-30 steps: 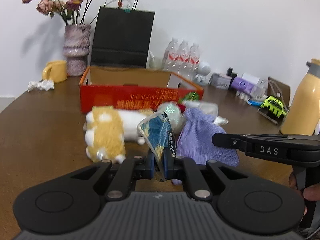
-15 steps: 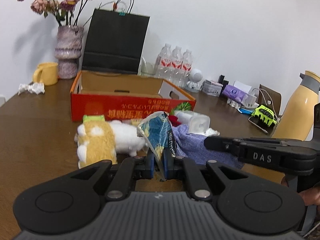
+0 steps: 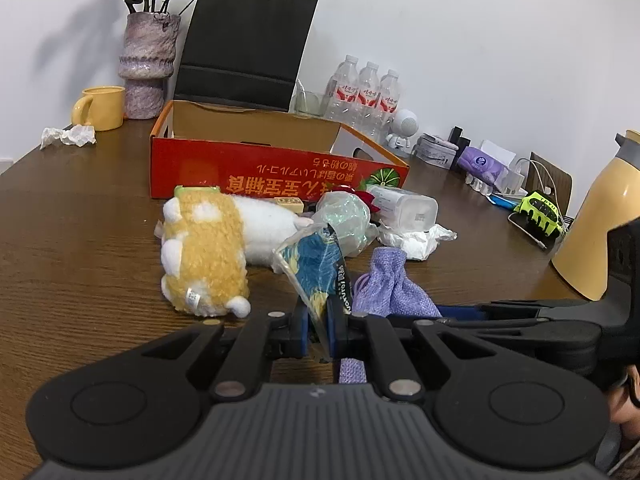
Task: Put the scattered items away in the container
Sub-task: 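Grasp the blue card pouch with left gripper while right gripper grasps the lavender bag, then lower both held items into the box and open both grippers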
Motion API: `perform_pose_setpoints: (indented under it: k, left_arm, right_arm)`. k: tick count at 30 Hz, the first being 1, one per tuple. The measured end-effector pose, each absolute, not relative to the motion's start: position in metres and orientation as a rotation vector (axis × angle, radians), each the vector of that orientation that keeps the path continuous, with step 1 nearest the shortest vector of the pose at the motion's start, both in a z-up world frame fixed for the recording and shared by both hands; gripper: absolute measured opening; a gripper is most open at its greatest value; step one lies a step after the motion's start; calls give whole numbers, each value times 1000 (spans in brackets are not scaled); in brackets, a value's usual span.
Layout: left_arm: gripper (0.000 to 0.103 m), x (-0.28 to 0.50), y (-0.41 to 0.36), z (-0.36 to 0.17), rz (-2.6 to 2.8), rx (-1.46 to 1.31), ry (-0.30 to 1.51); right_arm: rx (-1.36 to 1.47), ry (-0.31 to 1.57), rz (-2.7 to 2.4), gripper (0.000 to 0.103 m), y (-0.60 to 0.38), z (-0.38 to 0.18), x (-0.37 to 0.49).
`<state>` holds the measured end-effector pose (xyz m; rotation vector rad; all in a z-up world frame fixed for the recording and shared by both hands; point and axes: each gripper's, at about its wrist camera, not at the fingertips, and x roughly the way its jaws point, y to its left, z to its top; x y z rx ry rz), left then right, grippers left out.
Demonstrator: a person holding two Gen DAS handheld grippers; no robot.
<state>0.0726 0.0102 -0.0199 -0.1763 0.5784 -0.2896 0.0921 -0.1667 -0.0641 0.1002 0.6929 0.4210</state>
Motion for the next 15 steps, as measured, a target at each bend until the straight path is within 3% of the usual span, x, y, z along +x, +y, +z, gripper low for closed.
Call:
perform_pose_setpoints:
  k: [9, 15]
  left_arm:
    - [9, 76, 14, 21, -322, -151, 460]
    - [9, 136, 24, 65, -300, -179, 382]
  right_arm:
    - [114, 493, 449, 3, -176, -13, 85]
    - [137, 388, 432, 3, -179, 32, 143]
